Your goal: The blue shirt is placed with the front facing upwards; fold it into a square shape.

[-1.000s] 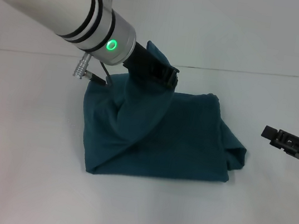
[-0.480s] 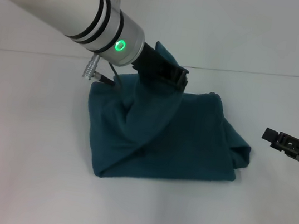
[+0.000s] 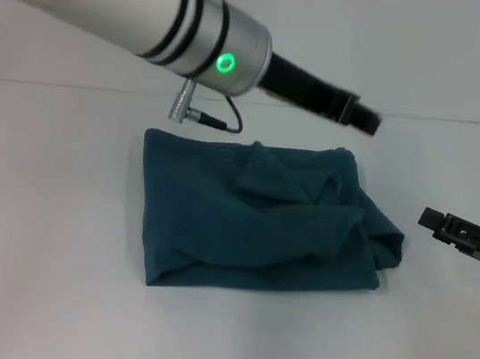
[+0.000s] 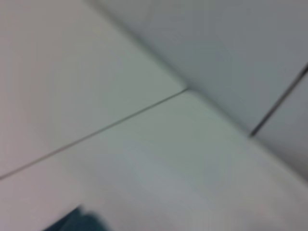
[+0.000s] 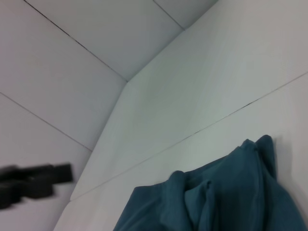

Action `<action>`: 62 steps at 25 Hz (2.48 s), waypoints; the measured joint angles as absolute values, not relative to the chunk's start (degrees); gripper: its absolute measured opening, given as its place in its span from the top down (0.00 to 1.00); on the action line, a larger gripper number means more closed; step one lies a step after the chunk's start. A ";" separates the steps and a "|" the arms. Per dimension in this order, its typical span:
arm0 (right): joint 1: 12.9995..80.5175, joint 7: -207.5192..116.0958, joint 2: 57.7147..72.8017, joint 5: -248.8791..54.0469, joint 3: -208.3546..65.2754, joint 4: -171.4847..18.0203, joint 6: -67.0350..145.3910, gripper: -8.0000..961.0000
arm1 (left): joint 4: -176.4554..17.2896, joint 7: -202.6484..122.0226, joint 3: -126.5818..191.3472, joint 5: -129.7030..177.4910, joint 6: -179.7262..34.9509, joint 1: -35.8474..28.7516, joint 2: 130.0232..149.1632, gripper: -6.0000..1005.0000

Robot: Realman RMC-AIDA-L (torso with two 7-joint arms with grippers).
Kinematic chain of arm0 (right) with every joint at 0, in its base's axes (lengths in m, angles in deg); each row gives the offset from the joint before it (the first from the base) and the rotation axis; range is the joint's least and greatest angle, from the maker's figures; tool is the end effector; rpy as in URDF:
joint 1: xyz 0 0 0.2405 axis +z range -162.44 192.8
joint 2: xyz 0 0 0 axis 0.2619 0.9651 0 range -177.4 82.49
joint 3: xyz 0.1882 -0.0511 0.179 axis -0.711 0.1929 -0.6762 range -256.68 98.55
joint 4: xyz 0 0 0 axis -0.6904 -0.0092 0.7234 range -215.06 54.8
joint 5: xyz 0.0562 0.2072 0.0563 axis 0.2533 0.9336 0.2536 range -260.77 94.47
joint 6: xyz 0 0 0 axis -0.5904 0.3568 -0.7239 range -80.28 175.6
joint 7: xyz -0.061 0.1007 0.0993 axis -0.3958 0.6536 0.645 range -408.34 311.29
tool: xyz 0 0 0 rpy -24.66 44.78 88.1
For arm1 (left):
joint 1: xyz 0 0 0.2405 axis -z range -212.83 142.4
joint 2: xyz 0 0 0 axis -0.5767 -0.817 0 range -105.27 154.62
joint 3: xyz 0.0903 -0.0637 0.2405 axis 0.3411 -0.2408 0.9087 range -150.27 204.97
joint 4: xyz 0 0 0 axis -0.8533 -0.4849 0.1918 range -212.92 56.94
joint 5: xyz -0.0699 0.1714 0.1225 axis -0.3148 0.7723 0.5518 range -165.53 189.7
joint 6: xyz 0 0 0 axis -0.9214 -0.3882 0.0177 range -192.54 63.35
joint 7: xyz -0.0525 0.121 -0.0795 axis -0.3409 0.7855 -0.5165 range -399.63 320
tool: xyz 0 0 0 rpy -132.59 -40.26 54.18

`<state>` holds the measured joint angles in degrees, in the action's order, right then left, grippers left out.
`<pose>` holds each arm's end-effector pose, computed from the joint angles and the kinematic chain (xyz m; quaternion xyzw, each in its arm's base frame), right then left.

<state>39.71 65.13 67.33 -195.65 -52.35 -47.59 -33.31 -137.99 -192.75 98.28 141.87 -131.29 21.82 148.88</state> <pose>0.3526 0.3399 0.0396 -0.7232 0.5731 0.3313 0.1968 -0.0184 0.4406 -0.0628 -0.9227 -0.3412 -0.1128 0.1393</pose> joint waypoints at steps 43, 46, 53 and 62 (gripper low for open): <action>61.51 100.25 57.86 -217.07 -37.77 -41.45 -39.47 0.30 | -134.91 -181.89 58.97 137.82 -159.70 -7.09 144.30 0.27; 63.62 102.02 58.51 -221.42 -37.63 -41.42 -38.96 0.30 | -134.91 -181.71 56.64 138.05 -159.71 -7.51 144.29 0.27; 67.38 103.15 60.26 -227.03 -37.21 -41.80 -35.54 0.30 | -134.90 -181.71 54.70 137.84 -159.57 -7.71 144.15 0.27; 69.89 105.81 63.22 -227.60 -30.35 -43.87 -28.42 0.30 | -134.47 -181.86 54.65 137.68 -158.97 -6.92 144.12 0.27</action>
<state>69.89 105.81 63.22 -227.60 -30.35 -43.87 -28.42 -134.47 -181.86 54.65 137.68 -158.97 -6.92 144.12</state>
